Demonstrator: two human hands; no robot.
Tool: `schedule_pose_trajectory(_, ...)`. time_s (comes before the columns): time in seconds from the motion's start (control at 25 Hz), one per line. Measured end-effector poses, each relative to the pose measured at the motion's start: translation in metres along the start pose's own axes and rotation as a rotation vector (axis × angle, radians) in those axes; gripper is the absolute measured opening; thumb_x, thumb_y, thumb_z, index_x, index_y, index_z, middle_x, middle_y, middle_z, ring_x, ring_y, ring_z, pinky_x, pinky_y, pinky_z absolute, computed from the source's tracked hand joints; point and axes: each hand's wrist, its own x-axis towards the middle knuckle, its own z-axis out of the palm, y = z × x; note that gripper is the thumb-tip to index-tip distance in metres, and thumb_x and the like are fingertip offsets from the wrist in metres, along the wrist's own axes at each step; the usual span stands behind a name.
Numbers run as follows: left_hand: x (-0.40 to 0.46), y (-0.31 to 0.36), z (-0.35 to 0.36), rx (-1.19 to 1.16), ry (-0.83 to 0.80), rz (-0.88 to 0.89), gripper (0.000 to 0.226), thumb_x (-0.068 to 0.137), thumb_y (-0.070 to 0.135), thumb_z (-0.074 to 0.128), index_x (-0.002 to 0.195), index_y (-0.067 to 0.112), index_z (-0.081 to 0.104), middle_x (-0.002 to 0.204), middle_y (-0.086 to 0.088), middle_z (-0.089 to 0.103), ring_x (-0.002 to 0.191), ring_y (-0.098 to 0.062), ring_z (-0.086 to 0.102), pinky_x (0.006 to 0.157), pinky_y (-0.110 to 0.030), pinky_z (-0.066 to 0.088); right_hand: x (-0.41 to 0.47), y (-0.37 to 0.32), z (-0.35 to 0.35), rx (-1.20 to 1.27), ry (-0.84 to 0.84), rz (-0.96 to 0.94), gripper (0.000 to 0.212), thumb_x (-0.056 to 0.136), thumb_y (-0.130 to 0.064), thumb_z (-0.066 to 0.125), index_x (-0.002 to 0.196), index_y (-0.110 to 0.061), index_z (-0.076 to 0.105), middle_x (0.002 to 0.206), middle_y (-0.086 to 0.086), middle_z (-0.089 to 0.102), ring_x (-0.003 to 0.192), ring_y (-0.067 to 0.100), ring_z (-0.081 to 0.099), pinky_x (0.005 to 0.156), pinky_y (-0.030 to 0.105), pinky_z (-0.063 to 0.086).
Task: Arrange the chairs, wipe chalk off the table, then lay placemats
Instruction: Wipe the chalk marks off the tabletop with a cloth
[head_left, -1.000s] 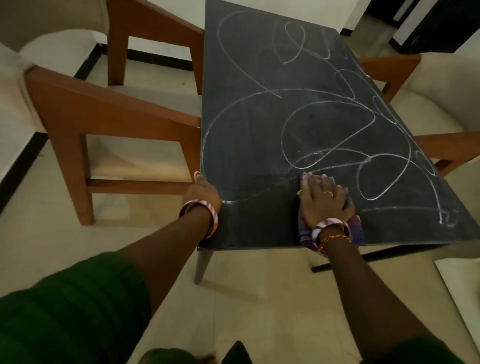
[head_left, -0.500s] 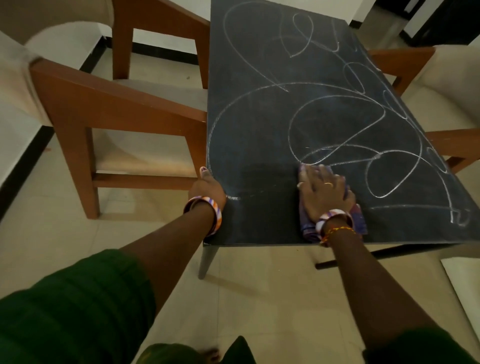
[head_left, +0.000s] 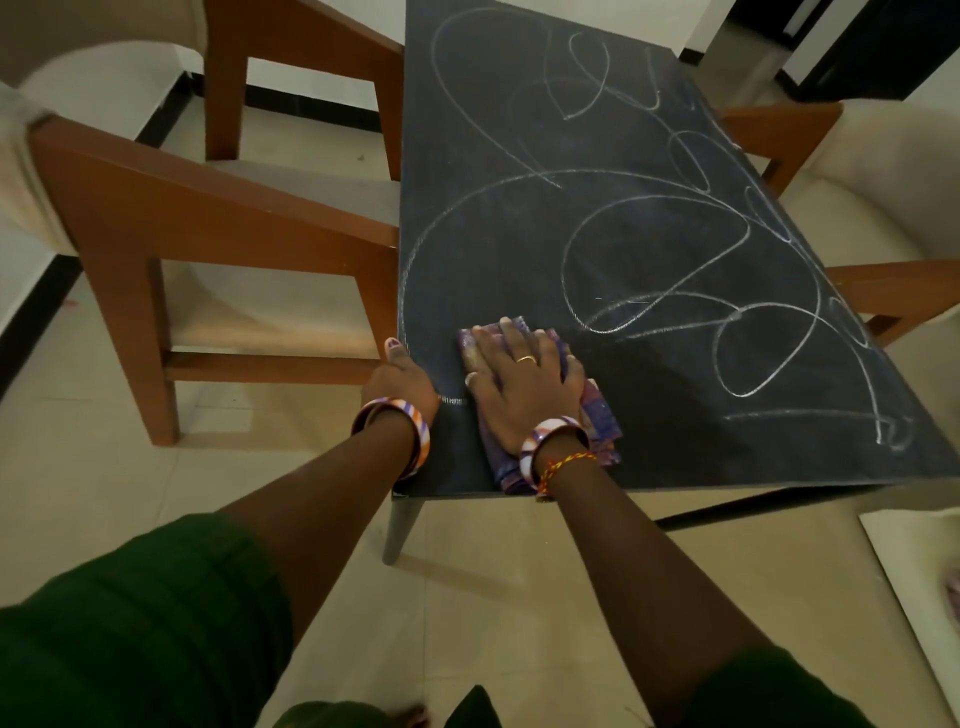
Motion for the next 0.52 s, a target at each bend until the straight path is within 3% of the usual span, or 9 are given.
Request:
schedule_pose_trajectory(0.2,0.001,0.0,-0.001,0.0,-0.003,0.001,0.054,0.101,0.042,0.013,0.063,0.012,0.038,0.066,-0.004,0.043,0.058,-0.013,0.04,0.051,-0.022,0.031,0.013,0.11,-0.021,0.05,0.065,0.454,0.046,0.096,-0.053,0.021,0.142,-0.048,0.021,0.157,-0.008,0.014,0.143,0.03,0.008,0.112,0.057,0.008)
schedule_pose_trajectory(0.32,0.001,0.001,0.0,0.024,0.003,0.003,0.054,0.101,0.041,0.013,0.062,0.012,0.037,0.064,-0.004,0.042,0.057,-0.012,0.039,0.051,-0.021,0.03,0.011,0.127,-0.028,0.102,0.055,0.594,0.05,0.096,-0.053,0.016,0.145,-0.042,0.021,0.158,-0.004,0.012,0.144,0.031,0.003,0.112,0.059,0.005)
schedule_pose_trajectory(0.4,0.0,0.002,0.0,0.039,0.011,0.006,0.055,0.101,0.041,0.013,0.062,0.012,0.037,0.064,-0.004,0.041,0.056,-0.012,0.039,0.05,-0.021,0.029,0.011,0.098,-0.023,0.094,0.074,0.575,0.048,0.097,-0.051,0.02,0.144,-0.043,0.024,0.158,-0.006,0.011,0.144,0.031,0.003,0.112,0.057,0.003)
schedule_pose_trajectory(0.52,-0.001,0.002,0.001,0.063,0.026,0.011,0.056,0.1,0.042,0.012,0.063,0.011,0.039,0.064,-0.004,0.042,0.056,-0.012,0.039,0.05,-0.022,0.028,0.005,0.027,-0.007,0.024,0.072,0.282,0.048,0.096,-0.046,0.029,0.144,-0.044,0.024,0.158,-0.007,0.01,0.144,0.03,0.003,0.112,0.056,0.002)
